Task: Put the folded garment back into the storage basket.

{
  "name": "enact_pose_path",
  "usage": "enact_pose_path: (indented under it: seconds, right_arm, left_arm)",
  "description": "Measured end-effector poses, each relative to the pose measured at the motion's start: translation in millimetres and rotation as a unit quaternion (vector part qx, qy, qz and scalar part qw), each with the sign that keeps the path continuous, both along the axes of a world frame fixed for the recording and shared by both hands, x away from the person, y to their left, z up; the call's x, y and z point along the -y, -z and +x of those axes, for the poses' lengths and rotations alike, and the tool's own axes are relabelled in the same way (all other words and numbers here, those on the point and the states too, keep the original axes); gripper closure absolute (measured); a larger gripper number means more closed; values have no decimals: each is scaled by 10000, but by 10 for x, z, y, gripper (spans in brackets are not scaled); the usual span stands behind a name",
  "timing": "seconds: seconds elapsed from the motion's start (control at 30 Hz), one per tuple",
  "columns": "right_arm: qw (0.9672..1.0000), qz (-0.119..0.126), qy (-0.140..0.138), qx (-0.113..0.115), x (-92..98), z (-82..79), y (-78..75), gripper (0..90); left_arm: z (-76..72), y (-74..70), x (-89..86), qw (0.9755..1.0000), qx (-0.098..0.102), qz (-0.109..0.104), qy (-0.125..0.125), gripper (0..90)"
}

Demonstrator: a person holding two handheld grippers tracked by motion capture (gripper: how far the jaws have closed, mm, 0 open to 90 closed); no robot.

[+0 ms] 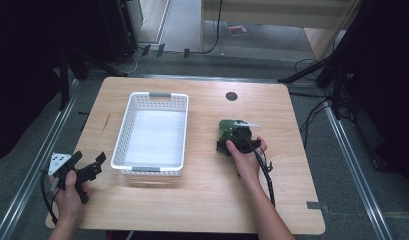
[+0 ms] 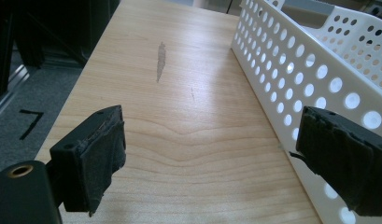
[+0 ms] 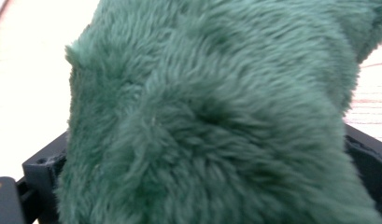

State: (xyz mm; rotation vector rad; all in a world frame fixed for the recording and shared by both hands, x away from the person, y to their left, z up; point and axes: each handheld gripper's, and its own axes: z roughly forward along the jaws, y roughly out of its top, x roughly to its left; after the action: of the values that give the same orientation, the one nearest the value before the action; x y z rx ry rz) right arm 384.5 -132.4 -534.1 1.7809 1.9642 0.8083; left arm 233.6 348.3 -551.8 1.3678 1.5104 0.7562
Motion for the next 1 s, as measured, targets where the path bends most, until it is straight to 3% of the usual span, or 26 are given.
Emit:
enact_pose_path:
  seconds: [0.17, 0.2, 0.4, 0.8, 1.0]
  right_arm:
    - [9999, 41, 98, 61, 8, -7, -4, 78]
    - [9997, 108, 183, 149, 21, -18, -4, 130]
    - [9987, 285, 260, 327, 58, -73, -32, 174]
    - [9961, 467, 316, 678, 61, -171, -253, 262]
    - [9968, 512, 364, 488, 63, -135, -243, 239]
  left_arm:
    - [0, 0, 0, 10000, -1, 1, 0, 92]
    - [0, 0, -1, 10000, -1, 3, 6, 92]
    - [0, 0, 0, 10000, 1, 3, 6, 93]
    - [3, 1, 0, 10000, 4, -9, 4, 93]
    - [0, 1, -3, 10000, 12, -9, 9, 92]
